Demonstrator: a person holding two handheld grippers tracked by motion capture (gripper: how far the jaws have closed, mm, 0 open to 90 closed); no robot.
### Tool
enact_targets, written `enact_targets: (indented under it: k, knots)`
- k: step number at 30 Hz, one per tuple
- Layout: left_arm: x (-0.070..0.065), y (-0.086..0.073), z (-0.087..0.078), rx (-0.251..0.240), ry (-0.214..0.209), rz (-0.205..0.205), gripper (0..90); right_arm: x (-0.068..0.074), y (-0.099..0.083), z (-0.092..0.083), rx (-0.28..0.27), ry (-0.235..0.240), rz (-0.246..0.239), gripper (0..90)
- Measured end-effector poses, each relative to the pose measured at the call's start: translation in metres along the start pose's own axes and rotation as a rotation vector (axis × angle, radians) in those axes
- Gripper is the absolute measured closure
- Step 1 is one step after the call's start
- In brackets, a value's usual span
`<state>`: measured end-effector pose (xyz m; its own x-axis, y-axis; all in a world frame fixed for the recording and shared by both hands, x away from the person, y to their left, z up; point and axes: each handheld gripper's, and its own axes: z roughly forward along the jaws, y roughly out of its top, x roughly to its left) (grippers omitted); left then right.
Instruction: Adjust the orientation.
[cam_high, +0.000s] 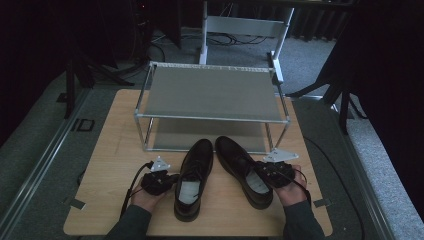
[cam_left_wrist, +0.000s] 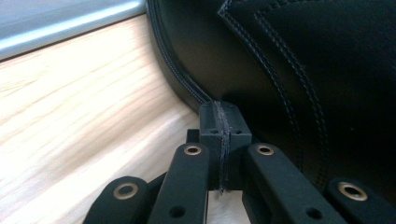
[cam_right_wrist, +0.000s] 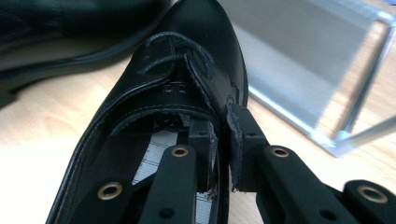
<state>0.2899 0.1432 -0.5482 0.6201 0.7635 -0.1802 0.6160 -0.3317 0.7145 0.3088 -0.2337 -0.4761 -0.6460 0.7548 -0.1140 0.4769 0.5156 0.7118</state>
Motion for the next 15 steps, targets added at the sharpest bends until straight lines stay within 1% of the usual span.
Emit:
enact_targets:
  k: [1,3,6,8,11,12,15]
  knots:
    - [-0.002,0.0,0.0,0.0,0.001,0.005,89.7,0.002,0.0,0.0,0.004,0.016,-0.004,81.0]
    - [-0.004,-0.001,0.001,0.0,-0.004,0.004,89.7,0.004,-0.001,-0.001,0.004,0.018,-0.012,81.0]
    - [-0.005,-0.003,-0.001,0.001,-0.015,0.004,89.6,0.003,-0.001,-0.001,0.005,0.022,-0.004,80.9]
    - [-0.006,-0.005,-0.003,0.007,-0.023,0.004,89.0,0.004,-0.001,-0.002,0.009,0.021,-0.009,80.9]
    - [-0.007,-0.012,-0.008,0.013,-0.046,-0.004,84.3,0.005,-0.002,-0.004,0.017,0.031,-0.021,80.9]
    - [-0.009,-0.013,-0.01,0.015,-0.047,0.003,84.2,0.006,-0.003,-0.005,0.018,0.031,-0.024,81.0]
    - [-0.013,-0.016,-0.012,0.014,-0.045,0.005,85.4,0.006,-0.004,-0.006,0.02,0.036,-0.029,80.9]
